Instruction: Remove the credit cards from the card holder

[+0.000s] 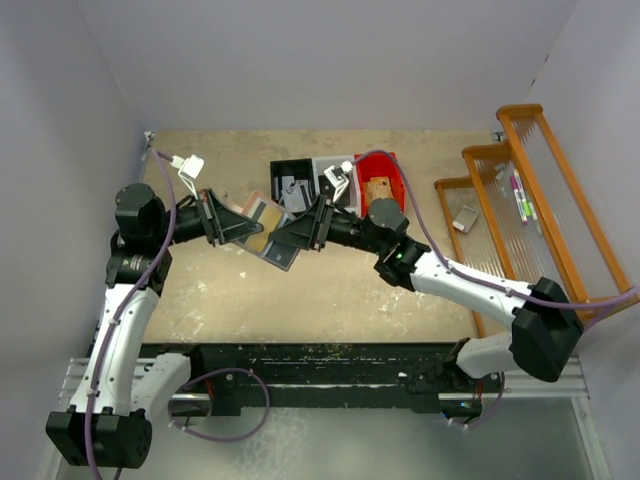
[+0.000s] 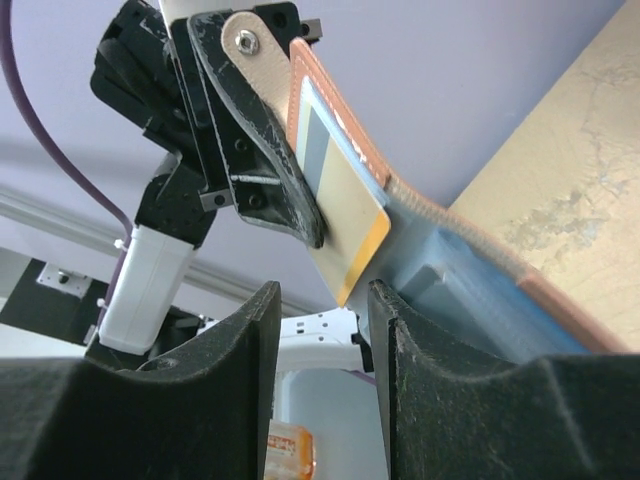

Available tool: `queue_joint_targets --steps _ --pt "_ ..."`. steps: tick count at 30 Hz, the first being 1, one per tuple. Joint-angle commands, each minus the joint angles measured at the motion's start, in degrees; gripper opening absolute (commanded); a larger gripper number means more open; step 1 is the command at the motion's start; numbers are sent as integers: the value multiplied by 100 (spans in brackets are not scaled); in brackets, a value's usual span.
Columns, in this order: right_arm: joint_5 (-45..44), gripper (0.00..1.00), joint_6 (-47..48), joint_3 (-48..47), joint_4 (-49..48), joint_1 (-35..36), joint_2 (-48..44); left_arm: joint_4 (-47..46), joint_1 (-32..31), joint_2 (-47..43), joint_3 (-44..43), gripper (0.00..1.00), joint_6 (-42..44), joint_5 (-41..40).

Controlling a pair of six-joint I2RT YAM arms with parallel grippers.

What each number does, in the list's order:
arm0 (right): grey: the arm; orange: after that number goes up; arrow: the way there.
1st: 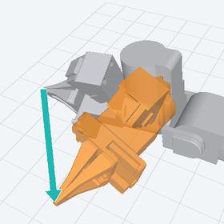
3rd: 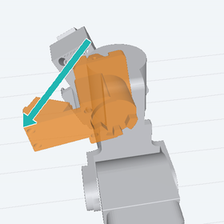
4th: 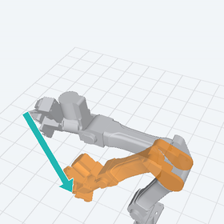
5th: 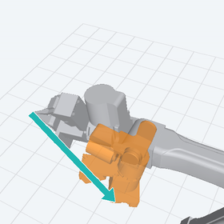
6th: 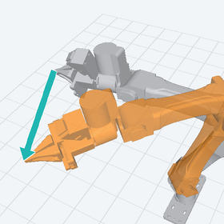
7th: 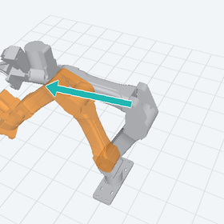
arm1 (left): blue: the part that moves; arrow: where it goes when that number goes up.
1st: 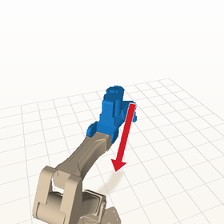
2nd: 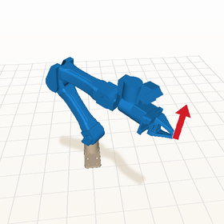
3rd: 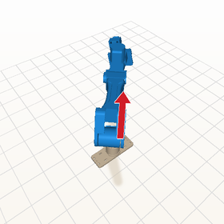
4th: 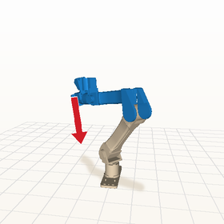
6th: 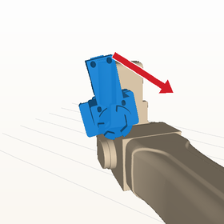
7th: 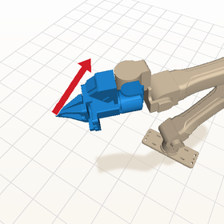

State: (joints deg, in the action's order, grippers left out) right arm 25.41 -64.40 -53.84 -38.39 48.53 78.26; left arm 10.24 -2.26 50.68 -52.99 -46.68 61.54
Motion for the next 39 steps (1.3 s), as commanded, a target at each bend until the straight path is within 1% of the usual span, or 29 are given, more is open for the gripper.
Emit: queue_joint_targets --steps 1,8,12,15,17,18,22,26,28,32,39 --pt "141 42 -271 -49 -850 25 155 -708 22 -147 87 0 -423 416" --pt "224 31 -482 -35 -1266 21 373 -942 24 -240 136 0 -675 532" --pt "232 21 -642 111 -1659 25 406 -1069 24 -265 162 0 -853 548" --pt "309 11 -759 190 -2044 25 471 -1441 24 -261 230 5 -1103 722" --pt "387 1 -863 235 -2292 24 530 -1544 24 -233 197 9 -1162 837" --pt "429 0 -905 250 -2350 25 559 -1556 24 -237 199 13 -1186 856" --pt "502 0 -961 331 -2529 25 616 -1650 24 -314 303 25 -1302 962" --pt "509 0 -982 526 -2711 20 549 -1667 24 -342 327 27 -1378 992" --pt "509 0 -949 615 -2735 19 497 -1736 24 -353 334 24 -1425 995" --pt "519 0 -900 742 -2720 18 401 -1857 24 -386 334 14 -1504 981" --pt "499 0 -810 955 -2628 7 164 -1947 24 -385 291 12 -1648 973"
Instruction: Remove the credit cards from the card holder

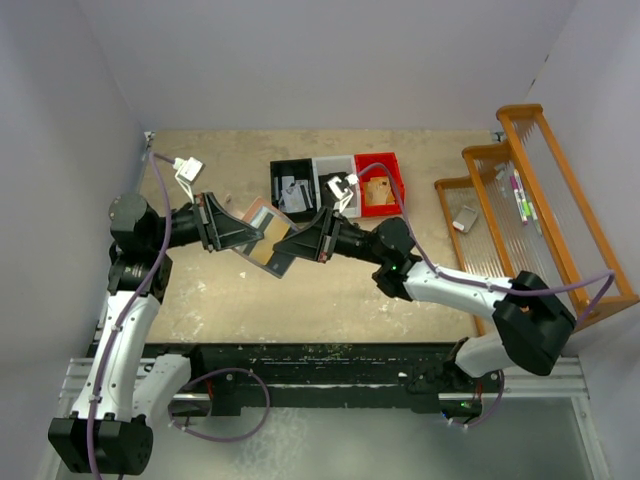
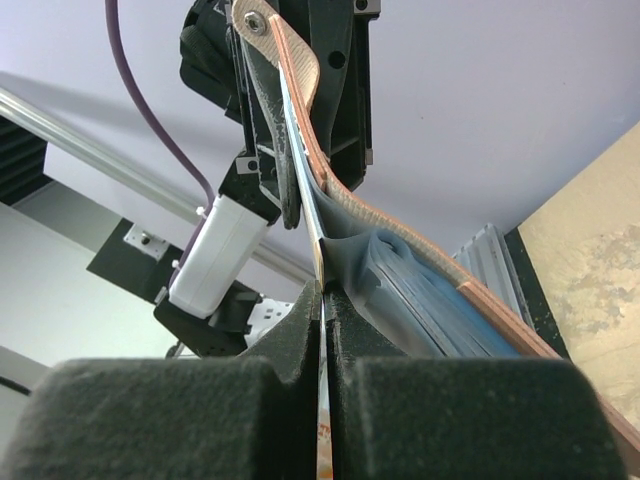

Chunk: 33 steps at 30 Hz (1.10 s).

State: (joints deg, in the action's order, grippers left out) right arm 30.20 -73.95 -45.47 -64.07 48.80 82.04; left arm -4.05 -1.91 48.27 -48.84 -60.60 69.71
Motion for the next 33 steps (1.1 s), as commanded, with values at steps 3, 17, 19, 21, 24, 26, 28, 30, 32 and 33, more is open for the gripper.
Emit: queue_joint_targets --steps 3,17,19,21,24,26,28,30,32,33 --pt "-6 0 166 193 -31 -19 -289 -524 -11 -149 -130 12 -265 151" --pt "23 29 -352 -63 -845 -19 87 -517 -11 -164 -126 0 -269 122" --pt "47 26 -442 -82 -1000 -19 166 -509 -11 -163 -126 0 -269 122" --pt "56 20 -506 -84 -1130 -19 209 -496 -11 -172 -112 0 -254 124" --pt "74 5 -547 -49 -1272 -21 214 -455 -11 -182 -108 0 -230 125" --pt "68 0 -542 18 -1284 -19 164 -410 -11 -186 -116 1 -193 122" --pt "61 0 -497 104 -1254 -26 82 -395 -11 -191 -125 1 -184 106" --pt "40 0 -463 229 -1233 -28 2 -386 -11 -184 -142 2 -184 104" --pt "11 0 -431 375 -1213 -44 -80 -373 -11 -169 -181 2 -163 113" --pt "-8 0 -435 445 -1222 -58 -117 -369 -11 -163 -193 2 -161 106"
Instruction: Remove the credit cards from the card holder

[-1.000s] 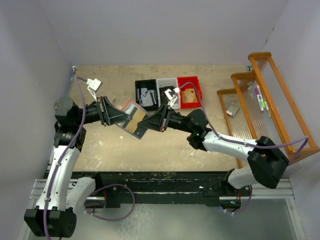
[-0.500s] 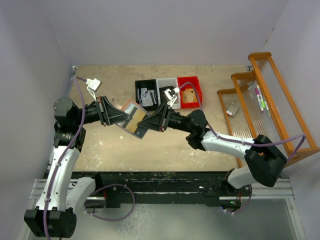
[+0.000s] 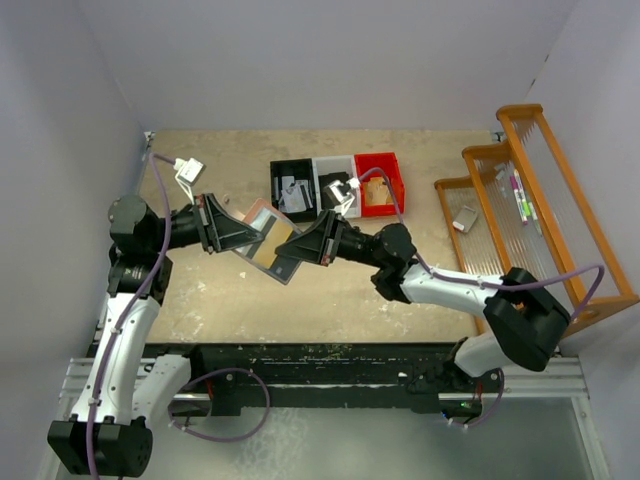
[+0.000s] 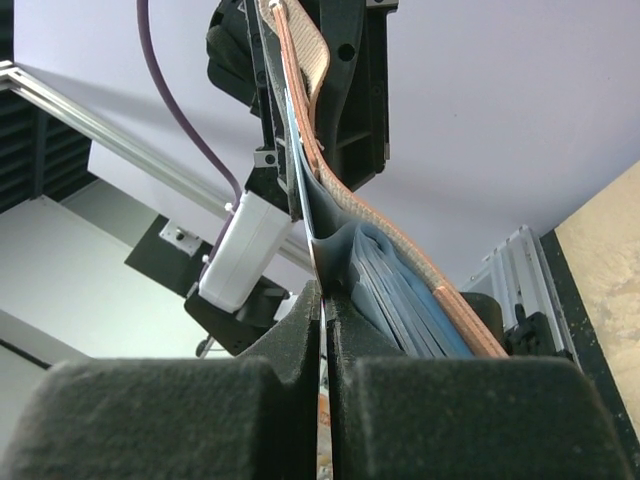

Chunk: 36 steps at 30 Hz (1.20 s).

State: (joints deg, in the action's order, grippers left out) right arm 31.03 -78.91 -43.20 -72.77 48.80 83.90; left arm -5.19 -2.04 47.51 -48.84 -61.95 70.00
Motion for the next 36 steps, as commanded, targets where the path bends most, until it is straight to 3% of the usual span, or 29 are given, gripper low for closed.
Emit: queue_joint_targets --steps 1,21,25,27,30,33,36 --pt "-108 0 66 281 -360 -67 -334 -254 2 -80 -203 2 -24 76" --pt "-24 0 227 981 86 -389 -1196 152 2 -92 -367 0 340 -26" --pt "215 0 266 1147 610 -709 -1513 980 2 -18 -813 0 1202 -265" --pt "352 0 517 1150 1467 -1033 -1806 1786 2 49 -1153 0 2003 -568" --pt "501 0 1365 827 3632 -1665 -2287 2661 2 97 -1467 0 3026 -936" --pt "-35 0 2887 -144 6028 -2173 -2521 3258 2 120 -1587 0 3687 -1430" --pt "-658 0 3655 -977 7314 -2634 -2232 3582 2 185 -1622 0 4074 -1784"
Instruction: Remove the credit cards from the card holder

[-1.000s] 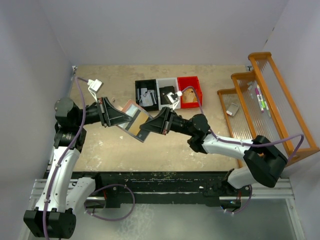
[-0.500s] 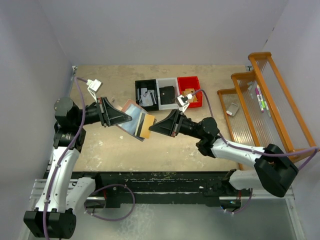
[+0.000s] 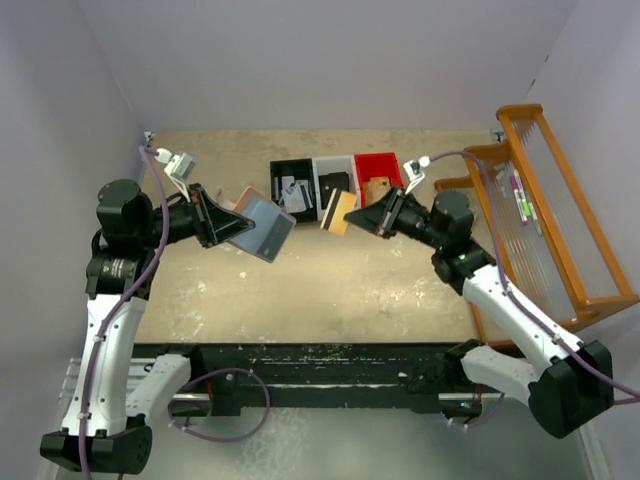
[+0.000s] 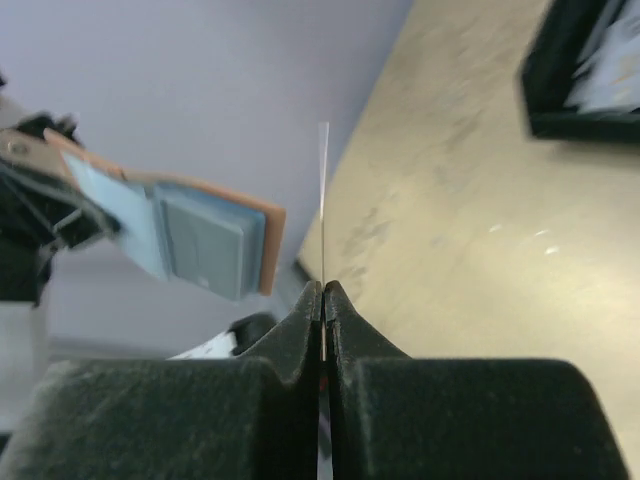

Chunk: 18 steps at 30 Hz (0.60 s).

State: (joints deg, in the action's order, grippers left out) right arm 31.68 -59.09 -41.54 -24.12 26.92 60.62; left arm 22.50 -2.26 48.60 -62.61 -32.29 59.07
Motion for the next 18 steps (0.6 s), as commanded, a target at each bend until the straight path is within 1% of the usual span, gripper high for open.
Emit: queue_joint_targets --steps 1,2,3,5,6,7,8,10,12,18 --pt "-1133 0 1935 -1480 2945 -495 276 864 24 102 -237 0 1159 -676" --pt "-1850 0 2221 -1927 3368 -505 498 878 24 125 -219 0 1162 -631" --pt "-2374 0 2389 -2276 3755 -512 714 876 24 136 -205 0 1151 -595" --pt "-3276 0 2745 -2849 4181 -521 1234 877 24 143 -206 0 1143 -507" --pt "-3722 0 2942 -3291 4515 -522 1619 878 24 135 -228 0 1146 -469" --pt "-4132 0 3040 -3499 4634 -523 1815 893 24 131 -244 0 1148 -440" --pt "-4463 0 3164 -3786 4806 -522 2214 897 24 132 -263 0 1149 -401" --pt "-5026 0 3385 -4303 5072 -521 2788 913 22 108 -298 0 1142 -328" --pt "-5356 0 3517 -4830 5282 -515 3296 921 24 84 -336 0 1104 -267" --pt "-6570 0 3988 -5891 5594 -496 4611 946 27 29 -419 0 997 -76"
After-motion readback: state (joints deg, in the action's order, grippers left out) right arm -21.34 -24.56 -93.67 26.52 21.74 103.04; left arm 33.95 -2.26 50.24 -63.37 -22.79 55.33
